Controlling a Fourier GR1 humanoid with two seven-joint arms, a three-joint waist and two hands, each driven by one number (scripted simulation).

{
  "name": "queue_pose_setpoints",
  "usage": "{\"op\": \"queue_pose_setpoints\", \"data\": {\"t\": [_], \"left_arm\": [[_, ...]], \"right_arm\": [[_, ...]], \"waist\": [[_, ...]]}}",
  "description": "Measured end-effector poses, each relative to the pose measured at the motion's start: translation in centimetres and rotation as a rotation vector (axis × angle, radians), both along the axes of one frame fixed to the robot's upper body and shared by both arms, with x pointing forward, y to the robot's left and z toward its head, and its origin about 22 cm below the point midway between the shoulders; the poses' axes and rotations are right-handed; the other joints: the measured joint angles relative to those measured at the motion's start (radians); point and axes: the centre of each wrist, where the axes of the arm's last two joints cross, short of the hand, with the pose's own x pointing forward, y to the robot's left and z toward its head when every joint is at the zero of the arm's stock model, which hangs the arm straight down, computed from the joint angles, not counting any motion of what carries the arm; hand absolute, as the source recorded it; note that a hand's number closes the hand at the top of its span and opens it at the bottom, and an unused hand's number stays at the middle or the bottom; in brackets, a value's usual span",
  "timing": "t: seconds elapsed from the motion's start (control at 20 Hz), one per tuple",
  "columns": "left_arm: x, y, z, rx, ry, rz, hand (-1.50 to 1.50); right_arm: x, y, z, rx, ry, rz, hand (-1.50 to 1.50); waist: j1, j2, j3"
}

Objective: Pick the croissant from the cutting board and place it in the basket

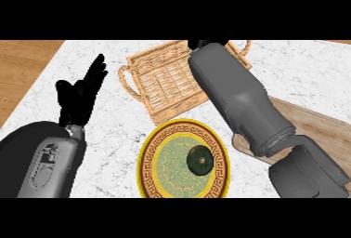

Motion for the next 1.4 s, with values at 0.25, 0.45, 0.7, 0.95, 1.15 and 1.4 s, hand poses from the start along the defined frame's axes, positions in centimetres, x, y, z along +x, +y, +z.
{"op": "queue_pose_setpoints", "data": {"t": [0.25, 0.45, 0.7, 0.95, 1.15, 1.4], "left_arm": [[0.0, 0.1, 0.0, 0.0, -0.002, 0.0, 0.0], [0.0, 0.1, -0.3, -0.004, -0.003, 0.008, 0.0], [-0.1, 0.1, -0.2, -0.006, -0.007, 0.008, 0.0], [0.0, 0.2, -0.1, -0.005, -0.01, 0.014, 0.0], [0.2, 0.7, -0.1, -0.003, -0.009, 0.018, 0.0], [-0.1, 0.9, -0.3, -0.004, -0.006, 0.014, 0.0]], "right_arm": [[0.2, 0.1, 0.8, -0.13, 0.038, -0.002, 1.5], [0.2, 0.5, 2.0, -0.17, 0.069, -0.006, 1.5], [0.3, 0.2, 1.8, -0.146, 0.186, -0.036, 1.5], [0.4, -0.1, 1.3, -0.1, 0.309, -0.039, 1.5], [0.4, -0.4, 0.6, -0.097, 0.361, -0.033, 1.5], [0.3, -0.7, -0.1, -0.117, 0.393, -0.032, 1.5]], "waist": [[0.003, 0.002, 0.002], [-0.005, 0.003, 0.002], [-0.004, 0.003, 0.003], [-0.011, 0.006, 0.004], [-0.017, 0.007, 0.004], [-0.017, 0.005, 0.005]]}}
